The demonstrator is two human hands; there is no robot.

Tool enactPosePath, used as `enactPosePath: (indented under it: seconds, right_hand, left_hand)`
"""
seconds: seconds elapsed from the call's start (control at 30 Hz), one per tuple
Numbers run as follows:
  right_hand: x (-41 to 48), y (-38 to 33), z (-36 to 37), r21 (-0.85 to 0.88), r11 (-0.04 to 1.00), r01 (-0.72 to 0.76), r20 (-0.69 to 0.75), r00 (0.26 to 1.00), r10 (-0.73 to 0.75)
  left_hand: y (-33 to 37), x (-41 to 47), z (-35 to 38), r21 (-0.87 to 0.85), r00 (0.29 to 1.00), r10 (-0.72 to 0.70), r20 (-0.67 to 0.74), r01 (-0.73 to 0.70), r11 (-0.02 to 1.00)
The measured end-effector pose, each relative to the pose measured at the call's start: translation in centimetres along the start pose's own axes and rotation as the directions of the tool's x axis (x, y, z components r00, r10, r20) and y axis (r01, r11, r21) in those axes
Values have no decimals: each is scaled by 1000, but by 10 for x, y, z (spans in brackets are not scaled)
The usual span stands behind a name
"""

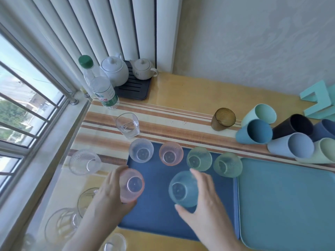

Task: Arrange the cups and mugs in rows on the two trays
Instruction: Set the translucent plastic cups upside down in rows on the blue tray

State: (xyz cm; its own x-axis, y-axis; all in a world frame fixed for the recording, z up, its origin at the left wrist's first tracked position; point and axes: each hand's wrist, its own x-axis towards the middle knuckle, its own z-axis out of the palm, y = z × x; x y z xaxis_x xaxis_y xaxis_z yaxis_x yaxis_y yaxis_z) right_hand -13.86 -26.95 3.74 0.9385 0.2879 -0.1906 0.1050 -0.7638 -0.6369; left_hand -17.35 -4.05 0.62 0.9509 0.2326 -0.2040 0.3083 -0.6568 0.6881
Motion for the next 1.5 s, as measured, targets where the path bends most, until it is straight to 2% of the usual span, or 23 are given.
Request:
enactPosePath:
  seconds: [0.17,0.43,0.8,1.0,1.2,1.5]
  right_hand:
    - [11,-3,47,1,997,-76,70,995,76]
    - [19,8,80,34,992,-125,72,990,122]
    - [13,16,78,89,982,-165,51,986,161]
    - [13,16,79,103,981,-165,47,986,160]
    - [10,19,71,116,979,-168,105,982,157]
    - [-14,42,48,178,973,-145,93,987,130]
  left_hand:
    - [-11,1,24,88,1000,-10,23,8,996]
    - [-25,9,38,89,1000,2,-2,-2,996]
    - [-28,1,40,-3,998,-49,-31,49,999]
    - [-26,4,42,-3,998,-19,-62,18,1000]
    - [-29,2,43,-18,998,-32,-60,31,999]
    - [-32,3,46,-27,997,-63,-49,62,998]
